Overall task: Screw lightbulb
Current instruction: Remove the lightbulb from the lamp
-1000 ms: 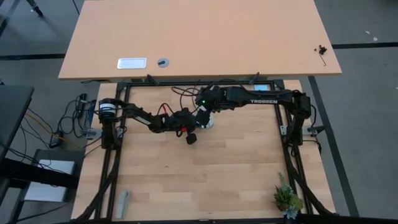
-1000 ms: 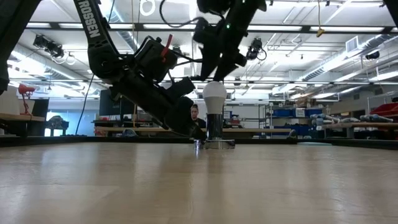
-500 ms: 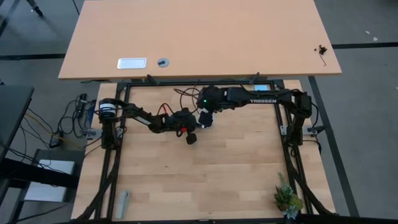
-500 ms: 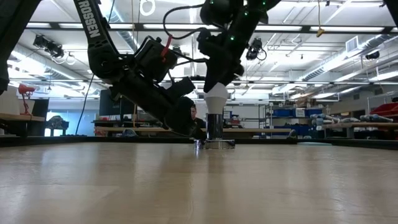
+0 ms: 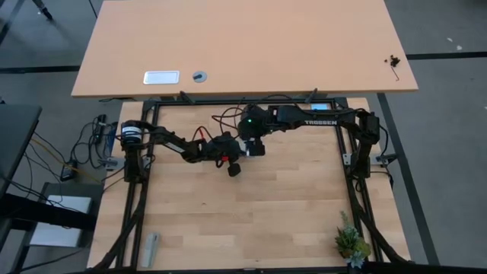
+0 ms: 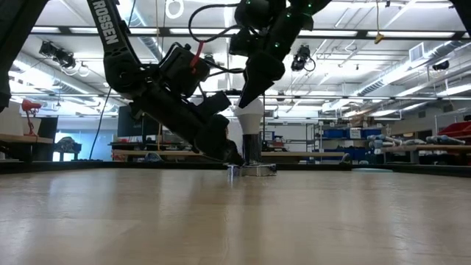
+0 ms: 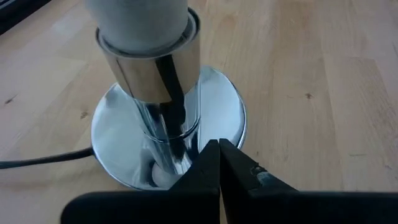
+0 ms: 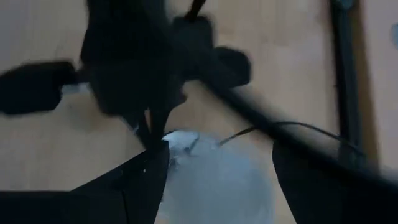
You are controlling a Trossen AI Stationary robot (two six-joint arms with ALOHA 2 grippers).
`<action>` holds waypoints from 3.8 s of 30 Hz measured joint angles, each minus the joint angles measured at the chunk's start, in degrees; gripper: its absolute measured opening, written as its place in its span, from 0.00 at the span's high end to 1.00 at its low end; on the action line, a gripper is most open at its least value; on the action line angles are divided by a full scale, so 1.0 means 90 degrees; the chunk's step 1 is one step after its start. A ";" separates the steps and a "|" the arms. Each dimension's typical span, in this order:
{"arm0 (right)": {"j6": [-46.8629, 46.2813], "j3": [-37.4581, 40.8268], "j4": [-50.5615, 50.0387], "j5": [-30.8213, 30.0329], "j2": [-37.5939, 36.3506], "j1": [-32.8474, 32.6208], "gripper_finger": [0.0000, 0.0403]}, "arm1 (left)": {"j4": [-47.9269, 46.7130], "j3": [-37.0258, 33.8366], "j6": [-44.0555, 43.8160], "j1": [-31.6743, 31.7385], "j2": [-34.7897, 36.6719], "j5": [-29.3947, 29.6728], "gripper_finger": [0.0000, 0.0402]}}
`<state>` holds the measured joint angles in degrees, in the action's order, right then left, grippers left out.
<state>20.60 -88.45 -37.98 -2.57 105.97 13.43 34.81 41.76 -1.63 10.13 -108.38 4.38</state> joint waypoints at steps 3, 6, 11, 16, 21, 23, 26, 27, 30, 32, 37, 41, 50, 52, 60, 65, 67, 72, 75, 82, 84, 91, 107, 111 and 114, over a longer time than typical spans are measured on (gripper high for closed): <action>-0.0288 -0.0177 -0.0032 -0.0217 0.0000 -0.0033 0.28 | 0.0006 0.0000 0.0001 0.0000 -0.0002 0.0005 1.00; -0.0721 -0.0313 -0.0172 -0.0235 0.0000 -0.0039 0.28 | 0.0007 0.0001 0.0002 0.0000 -0.0002 0.0005 1.00; -0.1836 -0.0507 -0.0458 -0.0254 -0.0002 -0.0037 0.28 | 0.0007 0.0000 0.0002 0.0000 -0.0002 0.0002 1.00; -0.2316 -0.0588 -0.0636 -0.0275 -0.0012 -0.0084 0.28 | 0.0006 0.0000 -0.0005 0.0000 -0.0002 0.0001 1.00; -0.2031 -0.0588 -0.0595 -0.0276 -0.0015 -0.0140 0.28 | 0.0002 0.0000 -0.0006 0.0000 -0.0002 0.0000 1.00; -0.2050 -0.0588 -0.0620 -0.0277 -0.0015 -0.0163 0.28 | 0.0002 0.0001 -0.0007 0.0000 -0.0002 -0.0001 1.00; -0.2117 -0.0588 -0.0681 -0.0279 -0.0019 -0.0183 0.28 | 0.0002 0.0000 -0.0007 0.0000 -0.0002 -0.0002 1.00; -0.2111 -0.0588 -0.0701 -0.0277 -0.0022 -0.0187 0.28 | 0.0002 0.0000 -0.0009 0.0000 -0.0002 -0.0001 1.00; -0.2072 -0.0590 -0.0784 -0.0281 -0.0024 -0.0187 0.28 | 0.0002 0.0000 -0.0011 0.0000 -0.0002 -0.0002 1.00; -0.2046 -0.0590 -0.0903 -0.0497 -0.0025 -0.0187 0.28 | 0.0002 0.0000 -0.0034 0.0000 -0.0002 -0.0002 1.00; -0.2003 -0.0592 -0.1125 -0.1183 -0.0066 -0.0185 0.28 | 0.0002 0.0000 -0.0036 0.0000 -0.0002 0.0000 1.00; -0.2296 -0.0592 -0.1140 -0.0988 -0.0066 -0.0152 0.28 | 0.0002 0.0000 -0.0036 0.0000 -0.0002 0.0002 1.00; -0.3915 -0.0592 -0.1107 -0.0846 -0.0022 -0.0044 0.28 | 0.0002 0.0002 -0.0039 0.0000 -0.0002 0.0002 1.00; -0.4125 -0.0592 -0.1093 -0.0945 -0.0022 -0.0026 0.28 | 0.0002 0.0002 -0.0041 0.0000 -0.0002 0.0002 1.00; -0.4296 -0.0189 -0.0639 -0.0916 -0.0027 -0.0008 0.28 | 0.0002 0.0001 -0.0041 0.0000 -0.0002 0.0005 1.00; -0.4167 -0.0036 -0.0530 -0.0858 -0.0024 0.0045 0.28 | 0.0005 0.0002 -0.0044 0.0000 -0.0002 0.0007 1.00; -0.3854 -0.0085 -0.0575 -0.0821 -0.0024 0.0065 0.28 | 0.0005 0.0002 -0.0041 0.0000 -0.0002 0.0007 1.00; -0.1222 -0.0138 -0.0485 -0.0108 -0.0015 0.0206 0.28 | 0.0010 0.0002 -0.0041 -0.0001 -0.0002 0.0007 1.00; 0.0612 -0.0138 -0.0508 0.0489 -0.0012 0.0331 0.28 | 0.0005 0.0002 -0.0039 0.0000 -0.0002 0.0010 1.00; 0.0375 -0.0353 -0.0334 0.0408 -0.0049 0.0229 0.28 | 0.0002 0.0002 -0.0032 -0.0002 -0.0002 0.0019 1.00; -0.0461 -0.0526 -0.0440 0.0143 -0.0066 0.0156 0.28 | 0.0000 0.0002 -0.0032 -0.0002 -0.0002 0.0019 1.00; -0.3077 -0.0663 -0.1066 -0.0536 -0.0049 -0.0034 0.28 | 0.0000 0.0002 -0.0029 -0.0002 -0.0002 0.0016 1.00; -0.3280 -0.0627 -0.1149 -0.0587 0.0324 0.0084 0.28 | -0.0007 0.0002 -0.0027 -0.0002 0.0000 0.0005 1.00; -0.1888 -0.0644 -0.1065 -0.0235 0.0380 0.0136 0.30 | -0.0005 0.0001 -0.0023 -0.0002 0.0000 -0.0007 1.00; -0.0272 -0.0641 -0.0962 0.0172 0.0381 0.0227 0.32 | 0.0009 0.0000 -0.0022 -0.0002 0.0000 -0.0005 1.00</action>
<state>18.15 -94.21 -46.64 -1.03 109.40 15.47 34.89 41.76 -1.83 10.11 -108.38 4.34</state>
